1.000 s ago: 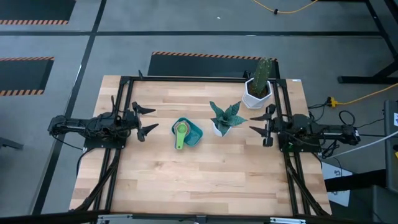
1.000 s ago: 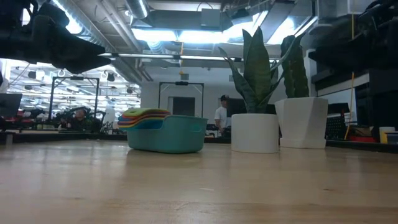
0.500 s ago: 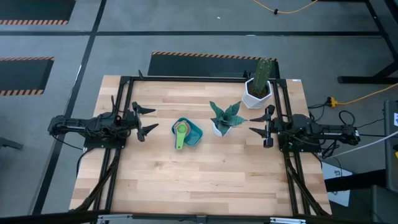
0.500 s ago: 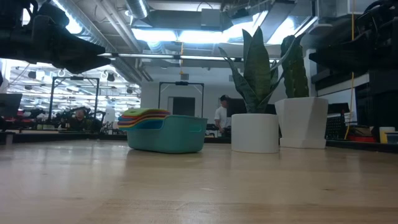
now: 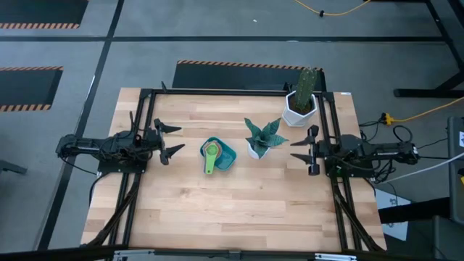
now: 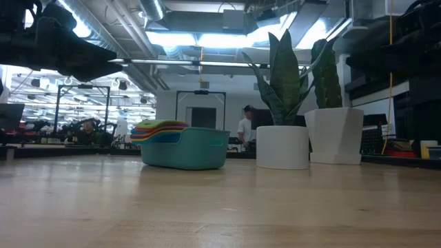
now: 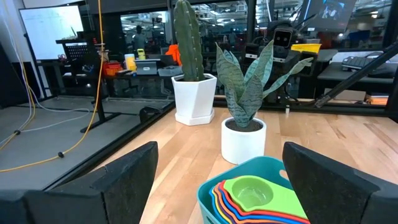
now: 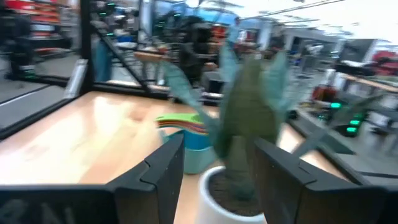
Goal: Nest measuring cups in basket
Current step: Return to Home Position
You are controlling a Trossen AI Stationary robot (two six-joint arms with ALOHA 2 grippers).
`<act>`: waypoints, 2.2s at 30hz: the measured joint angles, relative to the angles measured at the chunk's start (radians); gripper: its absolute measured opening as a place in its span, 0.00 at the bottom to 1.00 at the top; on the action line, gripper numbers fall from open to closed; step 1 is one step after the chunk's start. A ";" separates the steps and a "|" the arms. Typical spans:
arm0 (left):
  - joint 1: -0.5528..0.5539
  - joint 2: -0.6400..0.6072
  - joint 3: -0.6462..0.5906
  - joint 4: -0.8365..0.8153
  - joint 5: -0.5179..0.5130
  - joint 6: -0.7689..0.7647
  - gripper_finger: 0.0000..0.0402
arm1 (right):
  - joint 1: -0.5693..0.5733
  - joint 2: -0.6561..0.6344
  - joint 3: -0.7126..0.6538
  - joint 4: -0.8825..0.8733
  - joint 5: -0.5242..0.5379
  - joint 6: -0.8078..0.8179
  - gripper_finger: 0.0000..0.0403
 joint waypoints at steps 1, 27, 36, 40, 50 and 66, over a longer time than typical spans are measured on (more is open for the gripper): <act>0.000 0.000 0.000 0.000 0.000 0.000 0.84 | 0.018 0.004 0.000 -0.002 -0.002 0.000 0.44; 0.000 0.000 0.000 0.000 0.000 0.000 0.84 | 0.051 0.007 0.000 -0.002 -0.006 0.000 0.44; 0.000 0.000 0.000 0.000 0.000 0.000 0.84 | 0.051 0.007 0.000 -0.002 -0.006 0.000 0.44; 0.000 0.000 0.000 0.000 0.000 0.000 0.84 | 0.051 0.007 0.000 -0.002 -0.006 0.000 0.44; 0.000 0.000 0.000 0.000 0.000 0.000 0.84 | 0.051 0.007 0.000 -0.002 -0.006 0.000 0.44; 0.000 0.000 0.000 0.000 0.000 0.000 0.84 | 0.049 0.007 0.000 0.003 0.029 -0.005 0.44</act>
